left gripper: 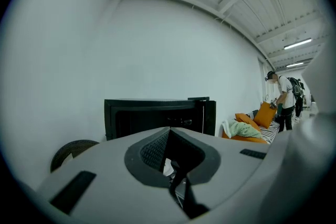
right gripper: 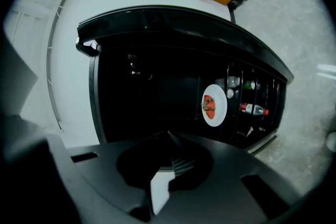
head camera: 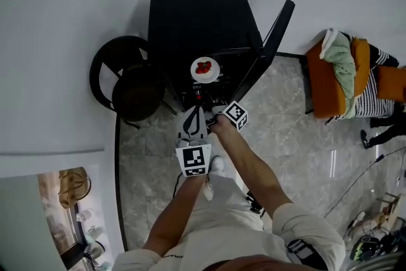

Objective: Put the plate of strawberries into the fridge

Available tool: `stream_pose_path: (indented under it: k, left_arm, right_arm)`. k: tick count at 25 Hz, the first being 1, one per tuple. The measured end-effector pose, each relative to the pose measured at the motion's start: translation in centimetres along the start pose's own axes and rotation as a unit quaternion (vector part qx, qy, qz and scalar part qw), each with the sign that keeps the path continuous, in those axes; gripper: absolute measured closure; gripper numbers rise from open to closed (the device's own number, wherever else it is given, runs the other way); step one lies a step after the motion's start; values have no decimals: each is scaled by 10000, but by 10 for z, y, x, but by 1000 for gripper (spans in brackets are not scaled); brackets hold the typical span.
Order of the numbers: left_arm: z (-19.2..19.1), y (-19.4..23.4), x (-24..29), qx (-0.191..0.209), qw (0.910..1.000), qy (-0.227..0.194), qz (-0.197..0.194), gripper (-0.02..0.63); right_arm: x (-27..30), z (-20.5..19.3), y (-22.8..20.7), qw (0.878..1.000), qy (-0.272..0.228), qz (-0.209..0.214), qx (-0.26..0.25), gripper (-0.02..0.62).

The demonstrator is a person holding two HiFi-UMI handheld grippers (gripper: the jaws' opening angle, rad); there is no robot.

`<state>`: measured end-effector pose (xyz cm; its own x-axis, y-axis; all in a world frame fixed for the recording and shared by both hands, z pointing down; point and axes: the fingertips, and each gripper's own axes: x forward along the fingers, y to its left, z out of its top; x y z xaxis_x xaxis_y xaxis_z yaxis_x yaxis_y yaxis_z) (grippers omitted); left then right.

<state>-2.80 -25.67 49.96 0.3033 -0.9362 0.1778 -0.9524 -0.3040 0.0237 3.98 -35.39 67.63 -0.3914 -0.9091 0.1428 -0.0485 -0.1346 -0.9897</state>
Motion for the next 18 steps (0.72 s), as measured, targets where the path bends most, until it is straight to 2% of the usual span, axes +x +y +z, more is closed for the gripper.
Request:
stream_pose_path:
  k: [4,11,18]
  left_arm:
    - [10,0,-6,21,10000,51,29,604]
    - [23,-7,-19,57,9998,194,-49,604]
    - [39,-3,-38,67,9997,167,-187,604]
  right_arm:
    - [-16,0,37,9996,133,190,-144,583]
    - [-46,-8,89,9959,298,426,-739,583]
    - [-65,-26,130,9785,520,536,-1921,583]
